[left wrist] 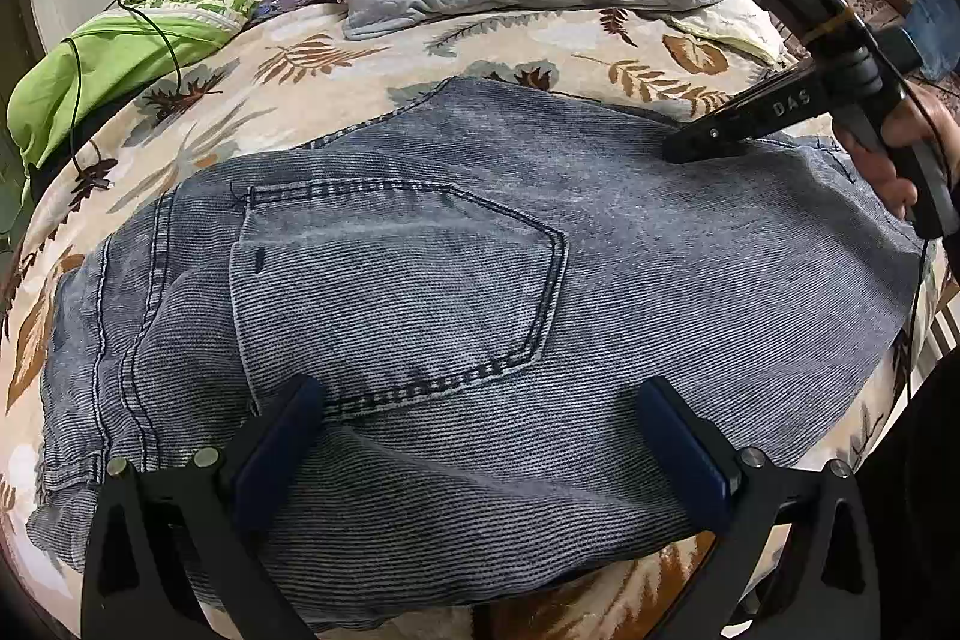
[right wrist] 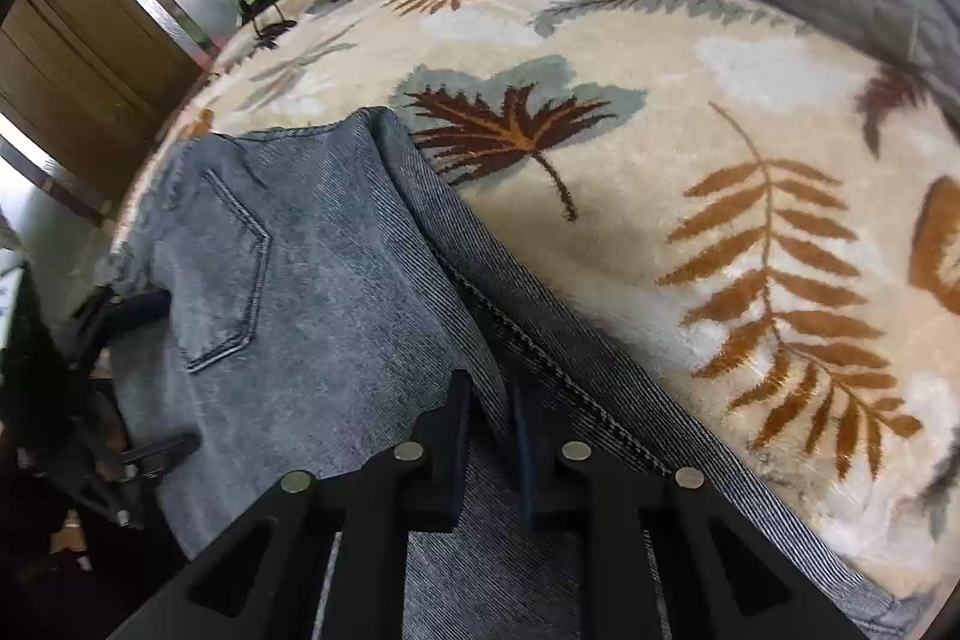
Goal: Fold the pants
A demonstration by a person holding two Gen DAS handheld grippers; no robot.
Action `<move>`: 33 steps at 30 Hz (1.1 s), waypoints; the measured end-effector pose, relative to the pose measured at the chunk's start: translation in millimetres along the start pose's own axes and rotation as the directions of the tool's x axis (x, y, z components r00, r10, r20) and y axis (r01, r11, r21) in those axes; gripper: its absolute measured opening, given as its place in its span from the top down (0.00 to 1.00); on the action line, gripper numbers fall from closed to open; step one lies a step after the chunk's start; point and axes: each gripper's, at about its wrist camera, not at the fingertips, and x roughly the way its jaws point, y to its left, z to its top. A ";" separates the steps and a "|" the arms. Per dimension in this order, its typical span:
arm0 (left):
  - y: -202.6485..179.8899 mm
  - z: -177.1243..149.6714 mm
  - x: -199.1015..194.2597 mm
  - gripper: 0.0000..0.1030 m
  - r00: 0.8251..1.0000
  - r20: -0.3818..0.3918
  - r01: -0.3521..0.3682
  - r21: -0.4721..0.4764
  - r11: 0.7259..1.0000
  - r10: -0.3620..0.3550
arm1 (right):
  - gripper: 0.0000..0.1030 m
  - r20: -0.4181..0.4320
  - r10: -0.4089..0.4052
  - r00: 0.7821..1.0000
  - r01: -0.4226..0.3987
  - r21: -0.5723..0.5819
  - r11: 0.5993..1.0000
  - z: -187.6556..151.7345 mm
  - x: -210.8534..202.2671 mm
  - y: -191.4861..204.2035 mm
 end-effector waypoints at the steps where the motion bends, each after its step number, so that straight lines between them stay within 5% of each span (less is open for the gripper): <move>1: 0.3 0.0 -0.3 0.00 1.000 0.000 0.002 -0.001 1.000 -0.002 | 0.91 0.003 -0.021 1.000 0.021 -0.007 1.000 0.0 0.0 2.0; 4: 2.0 0.6 -1.9 0.00 1.000 0.000 0.013 -0.006 1.000 -0.013 | 0.93 0.024 -0.133 0.991 0.134 -0.041 0.990 -0.9 -0.8 15.1; 8: 6.3 3.5 -5.6 0.00 1.000 -0.002 0.031 -0.022 0.999 -0.031 | 0.96 0.064 -0.304 0.950 0.309 -0.088 0.947 2.1 1.9 36.2; 13: 22.4 7.9 -21.7 0.00 0.993 0.081 -0.083 -0.090 0.992 0.091 | 0.96 0.080 -0.365 0.927 0.369 -0.038 0.929 8.5 0.5 29.6; 18: 51.1 6.1 -24.7 0.00 0.993 0.078 -0.063 -0.226 0.972 0.083 | 0.96 0.081 -0.374 0.924 0.372 0.040 0.927 20.2 7.0 18.9; 21: 49.4 4.6 -21.4 0.00 0.994 0.059 -0.081 -0.210 0.974 0.095 | 0.96 0.100 -0.360 0.927 0.353 0.085 0.932 22.7 9.2 15.4; 24: 40.2 2.7 -15.6 0.00 0.989 0.027 -0.138 -0.160 0.977 0.144 | 0.95 0.149 -0.272 0.951 0.243 0.184 0.952 17.3 -11.8 2.4; 28: 41.7 2.7 -13.3 0.00 0.987 0.013 -0.158 -0.151 0.976 0.162 | 0.94 0.216 -0.208 0.954 0.142 0.287 0.947 -3.3 -58.3 -11.7; 31: 44.1 1.9 -15.8 0.00 0.987 0.018 -0.152 -0.163 0.975 0.157 | 0.94 0.201 -0.246 0.948 0.160 0.365 0.917 -32.7 -83.1 -32.3; 33: 42.5 1.7 -17.9 0.00 0.987 0.026 -0.153 -0.160 0.975 0.160 | 0.94 0.170 -0.211 0.963 0.118 0.438 0.891 -61.3 -89.9 -52.5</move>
